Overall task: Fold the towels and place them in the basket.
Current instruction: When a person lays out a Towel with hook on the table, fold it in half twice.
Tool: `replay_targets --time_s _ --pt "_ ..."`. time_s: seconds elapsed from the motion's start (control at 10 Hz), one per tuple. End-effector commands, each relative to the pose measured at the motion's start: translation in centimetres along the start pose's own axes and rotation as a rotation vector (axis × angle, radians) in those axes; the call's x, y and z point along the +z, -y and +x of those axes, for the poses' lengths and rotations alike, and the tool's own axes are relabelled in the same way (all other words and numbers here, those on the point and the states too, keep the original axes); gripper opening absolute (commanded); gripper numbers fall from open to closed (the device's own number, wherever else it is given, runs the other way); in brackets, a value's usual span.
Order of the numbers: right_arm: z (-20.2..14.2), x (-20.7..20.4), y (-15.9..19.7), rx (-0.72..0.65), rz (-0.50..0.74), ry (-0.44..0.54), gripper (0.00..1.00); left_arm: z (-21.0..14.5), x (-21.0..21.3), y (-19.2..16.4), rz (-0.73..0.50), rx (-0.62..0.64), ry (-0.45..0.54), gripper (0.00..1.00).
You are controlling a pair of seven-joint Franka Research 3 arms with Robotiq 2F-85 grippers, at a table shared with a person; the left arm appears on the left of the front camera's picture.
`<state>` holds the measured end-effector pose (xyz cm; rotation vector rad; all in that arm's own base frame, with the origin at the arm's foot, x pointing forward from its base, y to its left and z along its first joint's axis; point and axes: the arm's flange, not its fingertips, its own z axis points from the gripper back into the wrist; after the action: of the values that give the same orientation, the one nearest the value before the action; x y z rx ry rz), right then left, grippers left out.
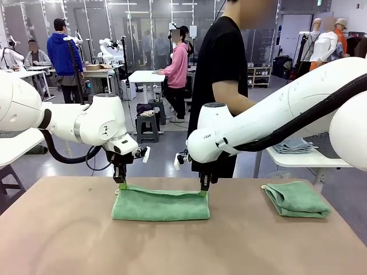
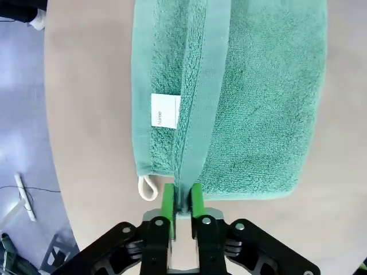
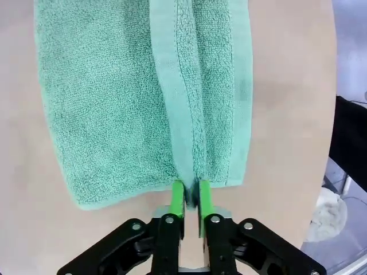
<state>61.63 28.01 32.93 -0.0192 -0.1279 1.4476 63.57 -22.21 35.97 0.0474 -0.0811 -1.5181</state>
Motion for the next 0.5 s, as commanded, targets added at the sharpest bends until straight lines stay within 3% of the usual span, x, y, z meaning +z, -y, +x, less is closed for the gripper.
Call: replay_targets --time_s 0.0,0.1,0.2,0.3,0.4 --pt "0.3 0.3 0.1 -0.006 -0.034 0.001 0.41 0.0 0.4 -0.1 0.058 0.021 0.004 0.37" --pt "0.1 0.7 0.2 0.003 -0.043 0.009 0.44 -0.3 0.8 0.0 0.083 0.026 0.001 0.42" --pt "0.1 1.4 0.0 0.015 -0.053 0.027 0.61 -0.7 1.5 0.3 0.096 0.024 0.004 0.55" --pt "-0.1 2.7 -0.3 0.017 -0.06 0.043 0.64 -1.2 2.9 0.7 0.096 0.026 0.017 0.59" --pt "-0.2 5.2 -1.8 -0.034 -0.03 0.054 0.75 -1.7 5.6 2.5 0.064 0.02 0.034 0.59"
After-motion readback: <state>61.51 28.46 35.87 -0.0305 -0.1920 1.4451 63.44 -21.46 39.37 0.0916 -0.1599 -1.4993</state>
